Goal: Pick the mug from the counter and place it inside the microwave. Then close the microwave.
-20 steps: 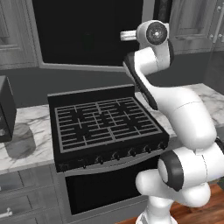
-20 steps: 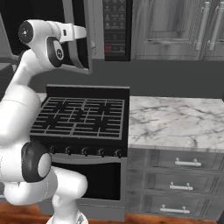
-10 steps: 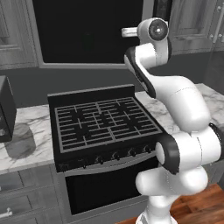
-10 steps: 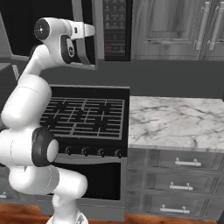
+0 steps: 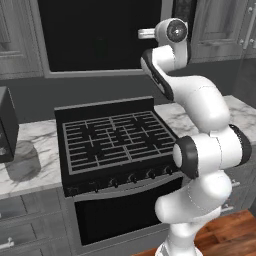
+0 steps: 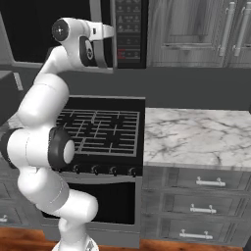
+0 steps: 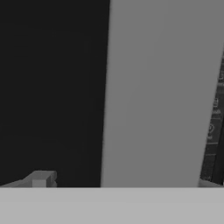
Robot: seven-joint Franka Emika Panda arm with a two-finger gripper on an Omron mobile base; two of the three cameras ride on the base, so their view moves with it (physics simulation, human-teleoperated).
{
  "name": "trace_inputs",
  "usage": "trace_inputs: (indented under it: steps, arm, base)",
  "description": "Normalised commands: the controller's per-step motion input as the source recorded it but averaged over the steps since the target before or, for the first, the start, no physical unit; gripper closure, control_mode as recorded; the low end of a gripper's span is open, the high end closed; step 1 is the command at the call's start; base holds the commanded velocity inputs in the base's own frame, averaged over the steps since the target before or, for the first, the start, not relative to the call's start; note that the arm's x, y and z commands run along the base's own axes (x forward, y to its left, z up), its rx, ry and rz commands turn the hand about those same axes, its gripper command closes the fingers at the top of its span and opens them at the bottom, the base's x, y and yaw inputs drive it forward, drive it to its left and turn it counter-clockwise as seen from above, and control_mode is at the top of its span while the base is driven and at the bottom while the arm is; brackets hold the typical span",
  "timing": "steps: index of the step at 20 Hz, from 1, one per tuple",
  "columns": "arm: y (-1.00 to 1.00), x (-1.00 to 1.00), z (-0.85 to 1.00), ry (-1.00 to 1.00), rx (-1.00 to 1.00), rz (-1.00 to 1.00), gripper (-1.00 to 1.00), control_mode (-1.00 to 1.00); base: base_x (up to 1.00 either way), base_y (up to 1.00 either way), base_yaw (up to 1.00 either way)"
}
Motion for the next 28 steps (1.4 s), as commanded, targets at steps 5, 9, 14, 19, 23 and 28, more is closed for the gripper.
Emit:
trace_inputs:
  steps: [5, 9, 14, 19, 23, 28]
  arm:
    - [0.00, 0.52, 0.00, 0.00, 0.00, 0.00, -1.00, -1.00]
    - [0.00, 0.57, 0.00, 0.00, 0.00, 0.00, -1.00, -1.00]
    - [0.00, 0.48, 0.00, 0.00, 0.00, 0.00, -1.00, -1.00]
    - [0.00, 0.51, 0.00, 0.01, 0.00, 0.00, -1.00, -1.00]
    - [0.00, 0.59, -0.02, 0.01, 0.00, 0.00, -1.00, -1.00]
    - [0.00, 0.39, -0.09, 0.00, 0.00, 0.00, -1.00, -1.00]
  base:
    - [0.00, 0.00, 0.00]
    - [0.00, 0.00, 0.00]
    - [0.00, 0.00, 0.00]
    - [0.00, 0.00, 0.00]
    - [0.00, 0.00, 0.00]
    - [0.00, 0.00, 0.00]
